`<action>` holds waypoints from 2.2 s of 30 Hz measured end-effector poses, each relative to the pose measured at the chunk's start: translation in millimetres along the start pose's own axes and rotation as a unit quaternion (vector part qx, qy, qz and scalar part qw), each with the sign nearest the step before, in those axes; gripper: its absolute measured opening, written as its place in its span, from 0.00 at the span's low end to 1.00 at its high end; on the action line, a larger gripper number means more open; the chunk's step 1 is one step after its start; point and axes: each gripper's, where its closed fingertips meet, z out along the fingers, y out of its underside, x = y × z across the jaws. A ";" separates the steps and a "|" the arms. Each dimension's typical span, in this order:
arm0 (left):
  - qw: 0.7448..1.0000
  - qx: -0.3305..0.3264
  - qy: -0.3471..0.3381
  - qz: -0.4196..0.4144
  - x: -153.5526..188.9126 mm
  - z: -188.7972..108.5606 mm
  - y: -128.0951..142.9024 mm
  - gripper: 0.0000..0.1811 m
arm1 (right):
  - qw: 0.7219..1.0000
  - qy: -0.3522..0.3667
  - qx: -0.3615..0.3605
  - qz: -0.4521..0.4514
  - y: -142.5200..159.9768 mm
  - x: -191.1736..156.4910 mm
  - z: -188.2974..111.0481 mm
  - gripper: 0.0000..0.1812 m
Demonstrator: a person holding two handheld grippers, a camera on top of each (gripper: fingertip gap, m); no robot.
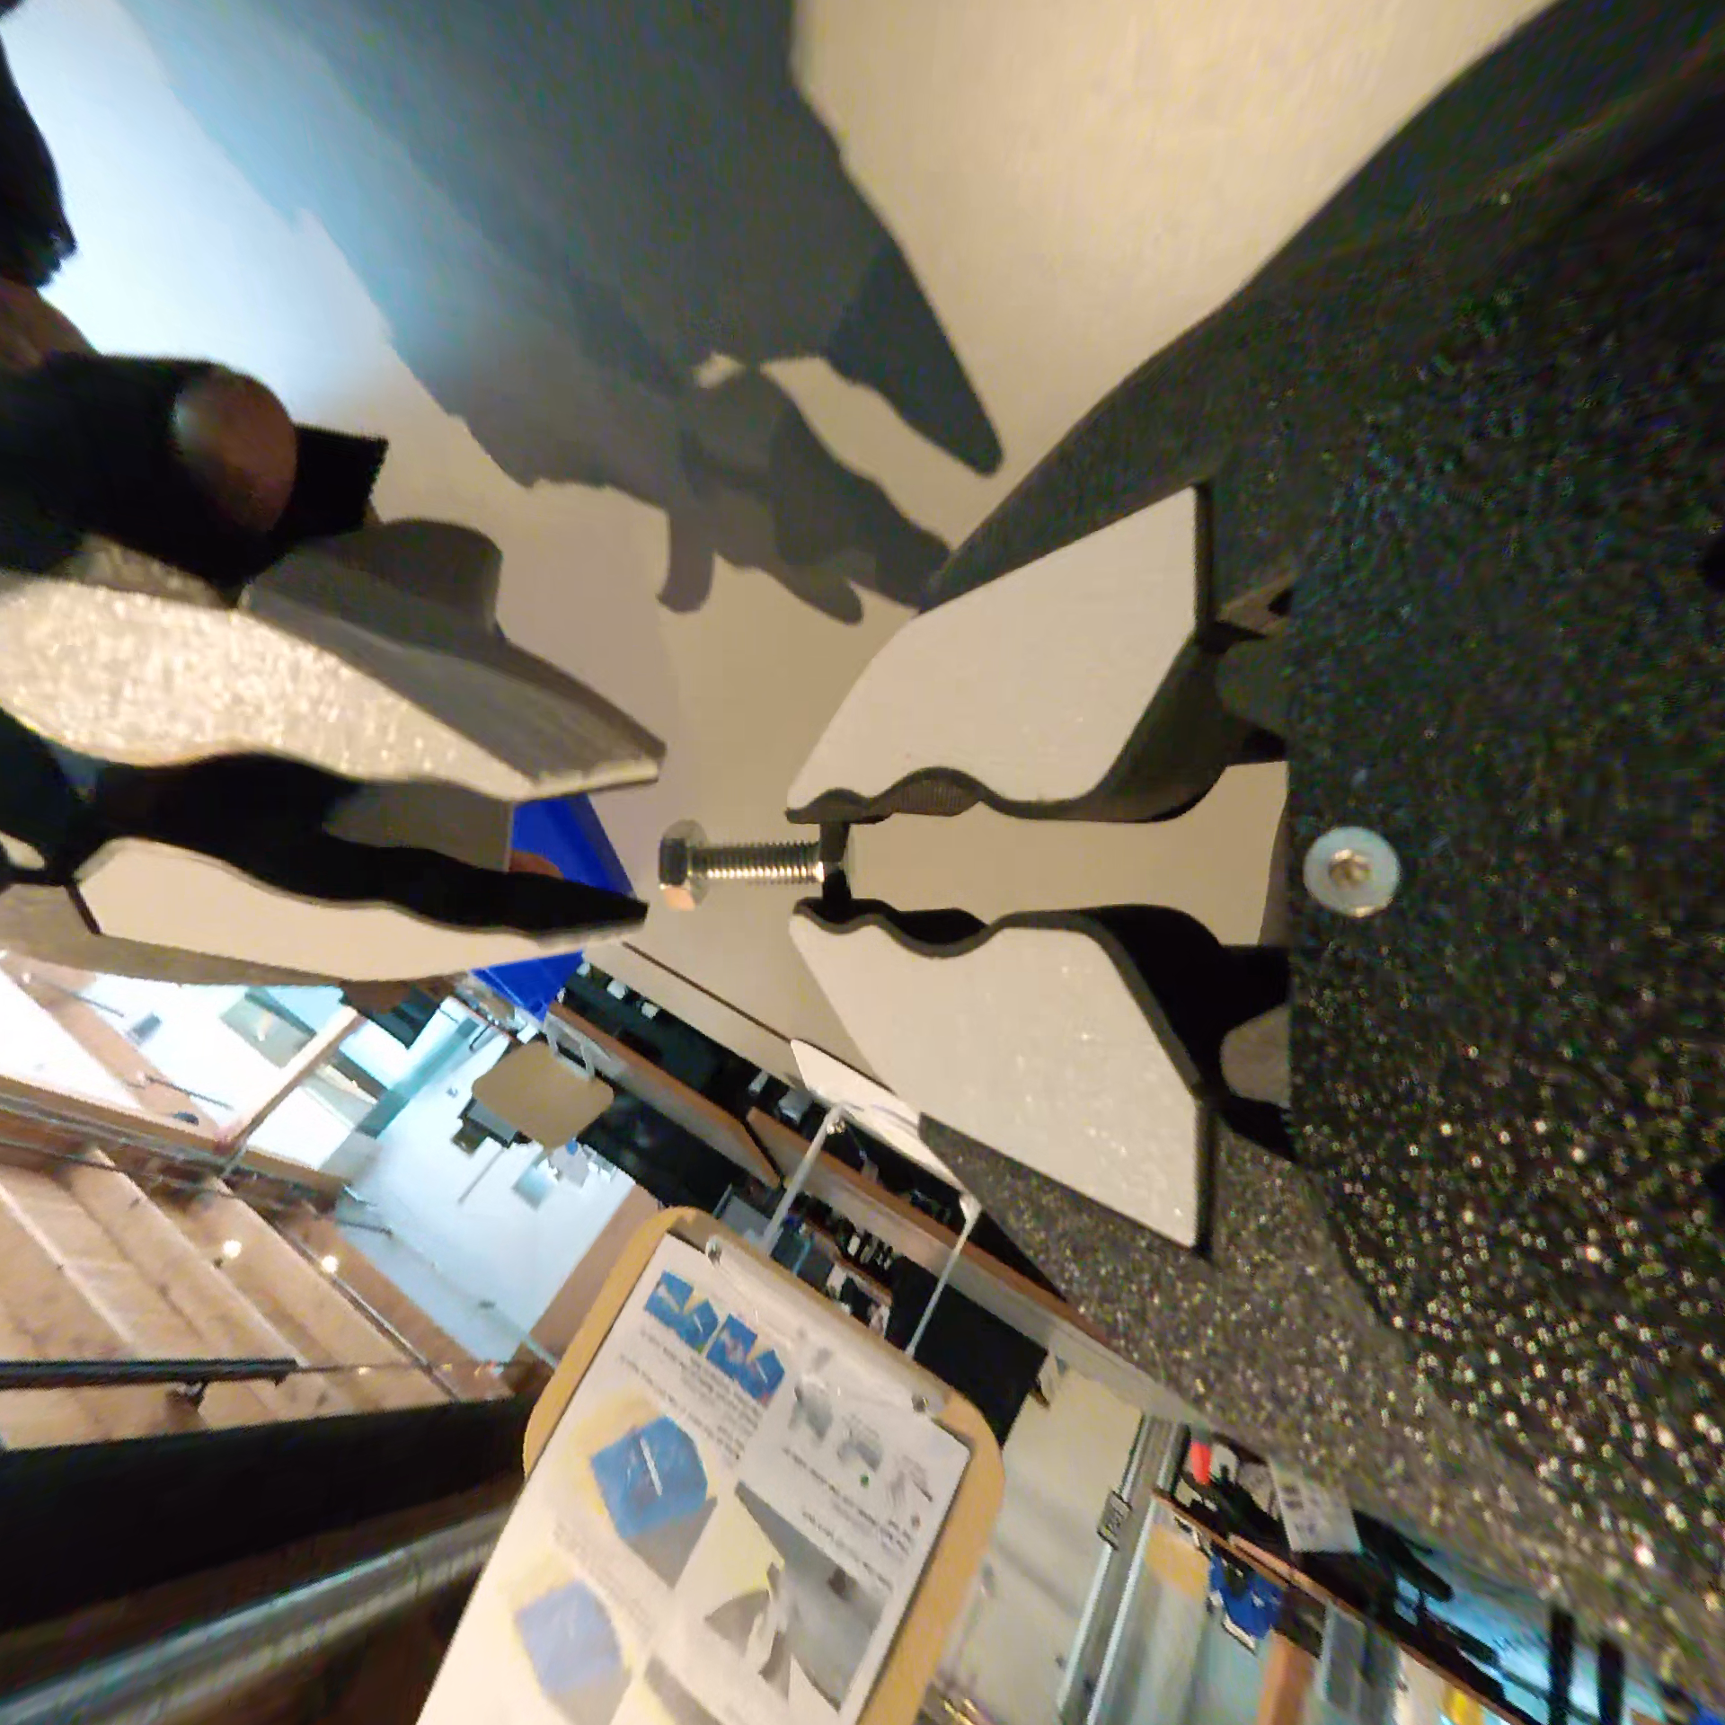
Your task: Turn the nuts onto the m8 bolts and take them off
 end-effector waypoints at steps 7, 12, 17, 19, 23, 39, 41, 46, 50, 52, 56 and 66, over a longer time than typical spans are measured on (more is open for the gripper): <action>1.000 0.003 0.029 0.005 10.7 0.8 -1.7 0.08 | 1.000 -0.020 0.012 -0.001 -4.4 -8.6 2.7 0.07; 0.994 -0.023 -0.037 0.100 1.7 1.4 2.1 0.08 | 0.993 -0.029 -0.003 0.116 -3.5 -3.1 7.3 0.05; 0.984 -0.042 -0.076 0.157 -2.6 2.9 2.4 0.08 | 0.961 -0.052 0.035 0.270 -10.8 6.0 10.2 0.02; 0.987 -0.039 -0.073 0.138 -4.1 2.5 2.6 0.08 | 0.967 -0.049 0.051 0.244 -13.8 8.1 6.5 0.10; 0.997 -0.009 -0.055 0.061 -9.0 -1.0 -1.5 0.08 | 0.986 -0.024 0.052 0.156 -11.5 13.3 -5.5 0.14; 0.980 -0.025 -0.102 0.167 -11.3 -2.7 -3.3 0.08 | 0.981 -0.051 0.000 0.186 -2.1 -6.2 15.9 0.08; 0.966 -0.046 -0.138 0.215 -17.3 -3.5 -2.3 0.08 | 0.957 -0.067 0.012 0.280 -4.5 -3.6 17.9 0.08; 0.977 -0.043 -0.125 0.166 -18.1 -1.8 -0.1 0.08 | 0.960 -0.071 0.050 0.265 -11.8 0.8 15.7 0.22; 0.996 -0.002 -0.068 0.062 -13.4 -2.6 -3.1 0.08 | 0.993 -0.021 0.046 0.104 -10.1 3.7 5.2 0.25; 0.998 0.012 -0.051 0.027 -13.1 -3.8 -5.5 0.08 | 0.998 -0.021 0.032 0.049 -6.4 -1.9 2.5 0.24; 0.999 0.012 -0.027 0.025 -5.5 -1.9 -5.2 0.08 | 0.999 -0.010 0.031 0.022 -5.6 -1.9 3.7 0.23; 0.998 0.016 -0.014 0.053 3.6 -1.7 -7.4 0.08 | 0.999 -0.025 0.016 0.043 -6.0 -9.9 10.1 0.08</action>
